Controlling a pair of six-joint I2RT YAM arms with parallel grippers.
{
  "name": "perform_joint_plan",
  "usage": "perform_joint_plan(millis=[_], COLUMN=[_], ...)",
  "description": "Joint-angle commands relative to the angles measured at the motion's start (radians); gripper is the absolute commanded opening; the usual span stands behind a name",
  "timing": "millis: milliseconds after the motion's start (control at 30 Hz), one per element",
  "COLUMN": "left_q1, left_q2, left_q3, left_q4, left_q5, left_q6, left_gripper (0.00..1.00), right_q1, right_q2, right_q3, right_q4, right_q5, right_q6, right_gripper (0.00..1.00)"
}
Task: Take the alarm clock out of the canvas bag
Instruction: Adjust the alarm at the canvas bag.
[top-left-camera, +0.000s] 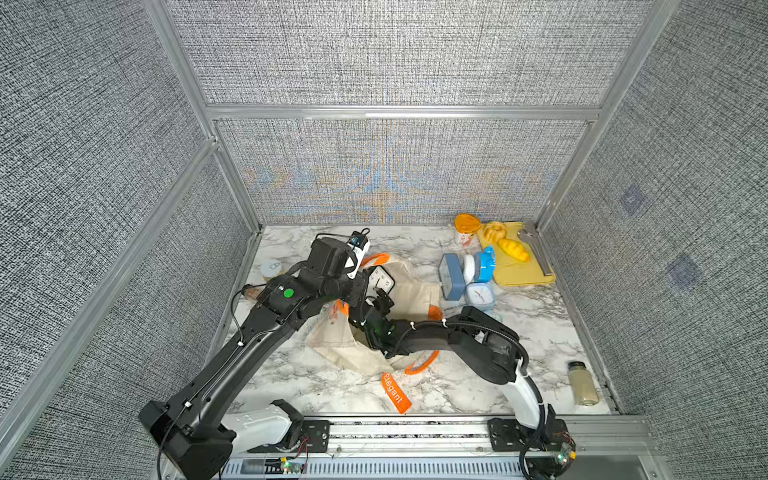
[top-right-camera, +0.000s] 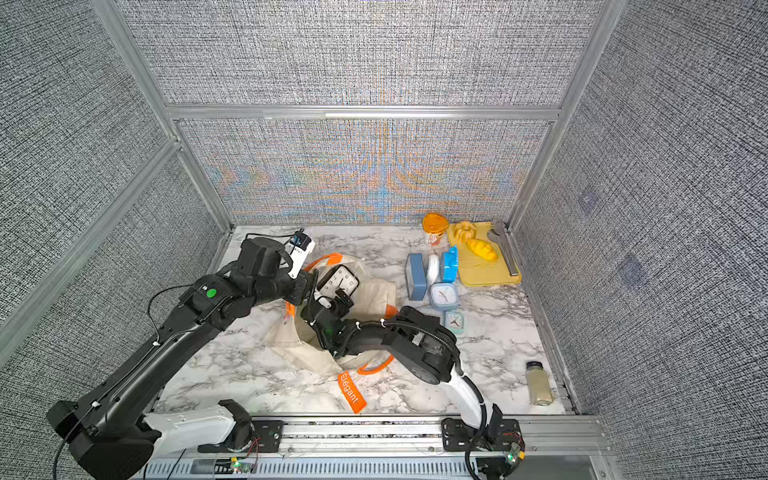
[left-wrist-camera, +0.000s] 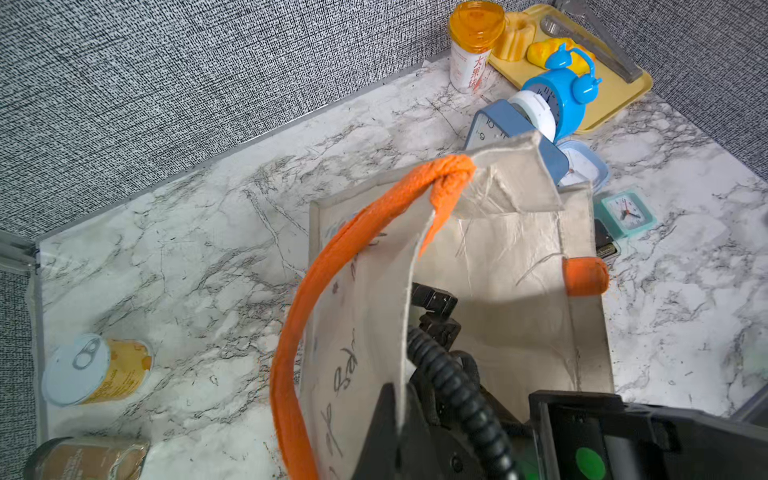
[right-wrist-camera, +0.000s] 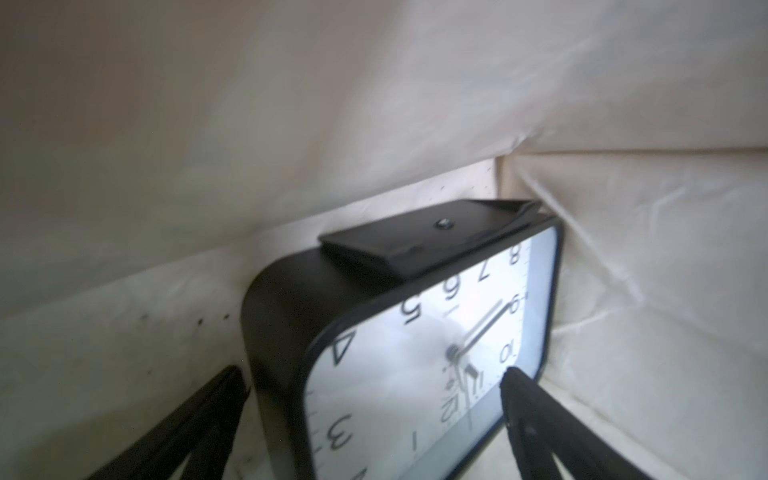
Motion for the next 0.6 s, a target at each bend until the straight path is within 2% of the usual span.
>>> perform_joint_plan(millis=[0, 300, 567], left_q1=[0.001, 0.001, 0.011], left_q2=[-0.01, -0.031, -0.051], left_q3=[-0.005, -0.012, -0.048], left_q4=[0.057, 0.02, -0.088], left_q5=[0.035, 0.024, -0.046], left_q6=[-0.008, -0.034, -0.057], left_gripper=[0.0, 0.0, 0.0], right_q1=[-0.001, -0.042, -0.094], right_q2=[0.044, 0.161, 0.041], right_q3=[0.052, 0.191, 0.014], right_q4=[-0.05, -0.166, 0.104], right_q5=[0.015, 0.19, 0.262], right_q6=[-0.008, 0.01, -0.131], right_gripper=[0.99, 0.99, 0.99])
